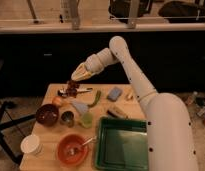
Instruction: Place grapes in purple bowl
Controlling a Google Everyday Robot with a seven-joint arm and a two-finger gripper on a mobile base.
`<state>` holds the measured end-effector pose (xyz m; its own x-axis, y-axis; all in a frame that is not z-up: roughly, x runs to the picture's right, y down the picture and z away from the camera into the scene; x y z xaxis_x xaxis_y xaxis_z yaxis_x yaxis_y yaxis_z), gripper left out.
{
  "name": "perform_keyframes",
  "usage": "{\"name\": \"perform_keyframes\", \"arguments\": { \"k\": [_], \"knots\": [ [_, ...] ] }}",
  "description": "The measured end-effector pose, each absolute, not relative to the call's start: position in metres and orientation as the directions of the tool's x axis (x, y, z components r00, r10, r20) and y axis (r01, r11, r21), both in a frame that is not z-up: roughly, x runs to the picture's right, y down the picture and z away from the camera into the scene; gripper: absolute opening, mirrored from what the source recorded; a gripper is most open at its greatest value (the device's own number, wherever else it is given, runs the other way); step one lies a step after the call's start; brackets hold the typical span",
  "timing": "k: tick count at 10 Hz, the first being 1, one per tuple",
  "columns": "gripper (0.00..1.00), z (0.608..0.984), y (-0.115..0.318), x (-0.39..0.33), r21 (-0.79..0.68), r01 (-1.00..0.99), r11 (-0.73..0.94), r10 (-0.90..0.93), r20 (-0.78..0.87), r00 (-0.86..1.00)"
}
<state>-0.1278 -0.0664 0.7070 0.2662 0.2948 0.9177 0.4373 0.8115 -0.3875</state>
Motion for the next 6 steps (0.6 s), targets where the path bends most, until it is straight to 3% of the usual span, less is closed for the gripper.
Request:
{"name": "perform_keyframes", "arguments": {
  "k": [6],
  "knots": [
    [0.00,0.686,-0.052,-0.199,-0.298,0.588,0.752,0.225,0.955,0.196]
  ]
}}
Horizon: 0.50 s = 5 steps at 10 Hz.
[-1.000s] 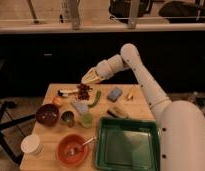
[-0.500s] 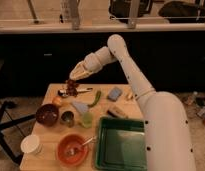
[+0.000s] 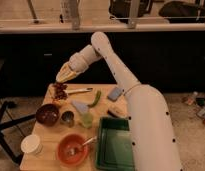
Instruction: Place grapes in purple bowl
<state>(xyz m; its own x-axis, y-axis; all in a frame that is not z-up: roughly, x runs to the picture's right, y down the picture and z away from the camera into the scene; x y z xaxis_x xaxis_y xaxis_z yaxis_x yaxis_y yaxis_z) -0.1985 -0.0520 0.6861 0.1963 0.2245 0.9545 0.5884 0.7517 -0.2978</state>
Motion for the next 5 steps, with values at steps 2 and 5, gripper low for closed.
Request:
{"name": "perform_keyframes", "arguments": {
  "k": [2,5],
  "knots": [
    [0.00,0.682,-0.043,-0.221,-0.275,0.633,0.723,0.203,0.961,0.186],
    [0.00,0.680,-0.030,-0.250,-0.252,0.687,0.681,0.189,0.968,0.167]
  ]
}}
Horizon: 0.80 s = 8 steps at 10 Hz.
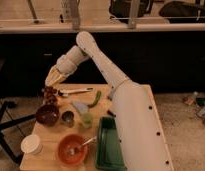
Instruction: Place grapes in purple bowl
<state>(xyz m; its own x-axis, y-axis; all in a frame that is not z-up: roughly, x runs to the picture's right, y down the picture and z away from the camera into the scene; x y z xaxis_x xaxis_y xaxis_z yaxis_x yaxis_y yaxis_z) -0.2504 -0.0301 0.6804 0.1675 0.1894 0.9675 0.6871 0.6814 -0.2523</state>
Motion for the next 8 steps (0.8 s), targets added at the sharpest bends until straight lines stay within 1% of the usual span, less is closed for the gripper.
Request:
{"name": "perform_keyframes", "arguments": {
  "k": [3,8],
  "knots": [
    [0.00,0.691,-0.011,-0.277,-0.248,0.734,0.632,0.211,0.967,0.145],
    [0.00,0.711,0.003,-0.288,-0.267,0.765,0.586,0.233,0.960,0.156]
  ]
}}
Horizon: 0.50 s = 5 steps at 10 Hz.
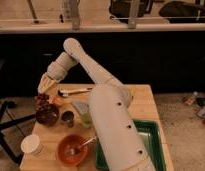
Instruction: Place grapes in purple bowl
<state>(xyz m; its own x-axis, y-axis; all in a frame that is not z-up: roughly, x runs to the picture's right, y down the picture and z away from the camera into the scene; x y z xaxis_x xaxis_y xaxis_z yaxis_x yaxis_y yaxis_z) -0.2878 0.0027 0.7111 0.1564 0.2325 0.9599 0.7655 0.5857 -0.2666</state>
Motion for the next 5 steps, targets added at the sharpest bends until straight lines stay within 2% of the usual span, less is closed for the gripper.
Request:
{"name": "perform_keyframes", "arguments": {
  "k": [5],
  "knots": [
    [0.00,0.733,0.012,-0.296,-0.281,0.783,0.555,0.228,0.956,0.182]
  ]
}}
